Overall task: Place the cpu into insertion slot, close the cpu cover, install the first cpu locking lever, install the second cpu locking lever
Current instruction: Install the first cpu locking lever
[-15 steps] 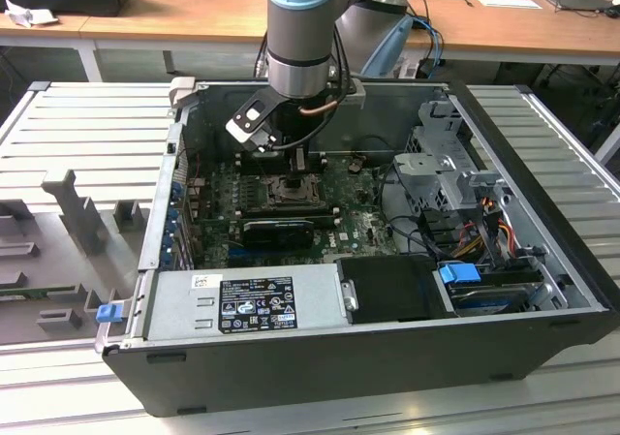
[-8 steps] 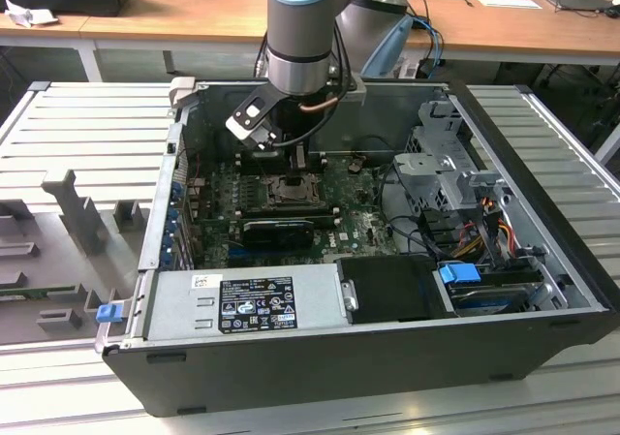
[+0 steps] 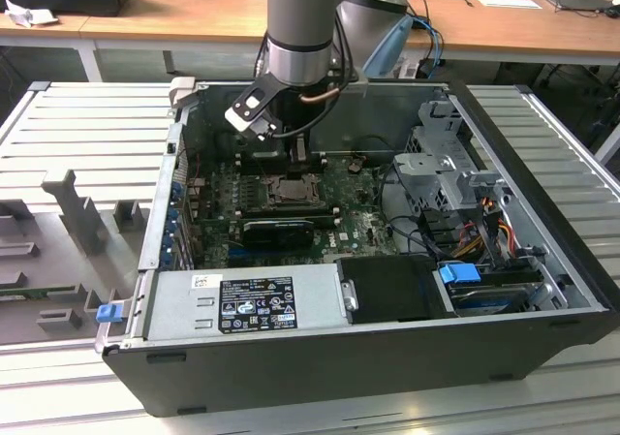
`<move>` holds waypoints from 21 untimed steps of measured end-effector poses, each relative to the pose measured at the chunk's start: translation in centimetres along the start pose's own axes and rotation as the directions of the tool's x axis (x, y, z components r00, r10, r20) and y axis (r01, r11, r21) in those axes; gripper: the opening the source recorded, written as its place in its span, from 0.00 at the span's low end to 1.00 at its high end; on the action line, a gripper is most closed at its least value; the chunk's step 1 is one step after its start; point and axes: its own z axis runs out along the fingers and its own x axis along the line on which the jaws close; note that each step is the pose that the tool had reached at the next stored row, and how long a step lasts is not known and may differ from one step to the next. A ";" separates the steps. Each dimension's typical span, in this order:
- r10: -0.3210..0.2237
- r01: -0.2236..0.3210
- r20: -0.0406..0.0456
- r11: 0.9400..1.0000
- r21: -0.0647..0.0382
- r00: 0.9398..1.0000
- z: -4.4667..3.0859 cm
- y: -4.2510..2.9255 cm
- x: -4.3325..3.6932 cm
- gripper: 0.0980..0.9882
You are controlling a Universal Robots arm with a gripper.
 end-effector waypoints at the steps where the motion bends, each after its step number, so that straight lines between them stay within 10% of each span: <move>1: 0.000 0.000 0.000 1.000 0.000 1.000 -0.13 0.00 0.00 0.01; 21: -0.051 0.051 0.000 0.999 0.001 0.999 -4.92 0.05 0.10 0.01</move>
